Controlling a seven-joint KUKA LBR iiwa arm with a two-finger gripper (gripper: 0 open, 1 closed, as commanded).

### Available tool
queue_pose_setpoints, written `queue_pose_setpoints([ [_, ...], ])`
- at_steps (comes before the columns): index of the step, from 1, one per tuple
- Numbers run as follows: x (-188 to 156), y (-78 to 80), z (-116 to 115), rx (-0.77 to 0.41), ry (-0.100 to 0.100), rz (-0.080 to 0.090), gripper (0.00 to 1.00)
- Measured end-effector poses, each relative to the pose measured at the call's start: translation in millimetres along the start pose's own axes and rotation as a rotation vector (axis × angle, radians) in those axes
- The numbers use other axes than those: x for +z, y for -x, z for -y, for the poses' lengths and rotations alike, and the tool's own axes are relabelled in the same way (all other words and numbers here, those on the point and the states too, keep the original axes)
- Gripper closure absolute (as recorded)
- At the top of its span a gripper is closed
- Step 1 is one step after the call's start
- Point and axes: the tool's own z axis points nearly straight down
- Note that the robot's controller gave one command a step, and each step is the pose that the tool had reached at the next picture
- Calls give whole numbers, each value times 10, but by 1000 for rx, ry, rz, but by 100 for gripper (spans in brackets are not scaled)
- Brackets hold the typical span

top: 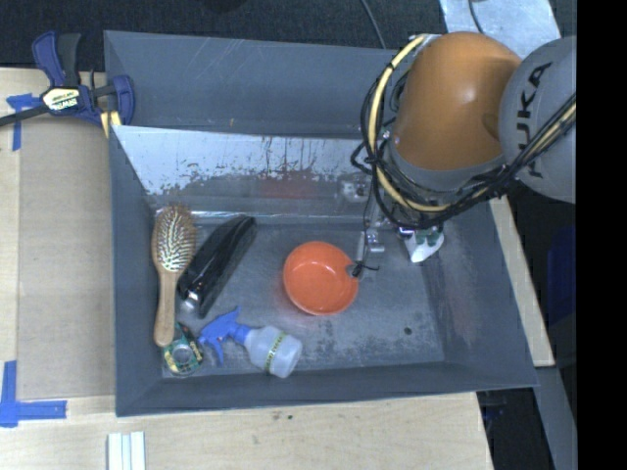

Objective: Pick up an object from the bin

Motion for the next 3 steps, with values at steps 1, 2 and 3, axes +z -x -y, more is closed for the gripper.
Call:
queue_pose_setpoints([
  [1,-47,13,0,1,0,8,0],
  [2,1330,-131,-573,83,2,11,0],
  [3,683,-420,-692,329,5,27,0],
])
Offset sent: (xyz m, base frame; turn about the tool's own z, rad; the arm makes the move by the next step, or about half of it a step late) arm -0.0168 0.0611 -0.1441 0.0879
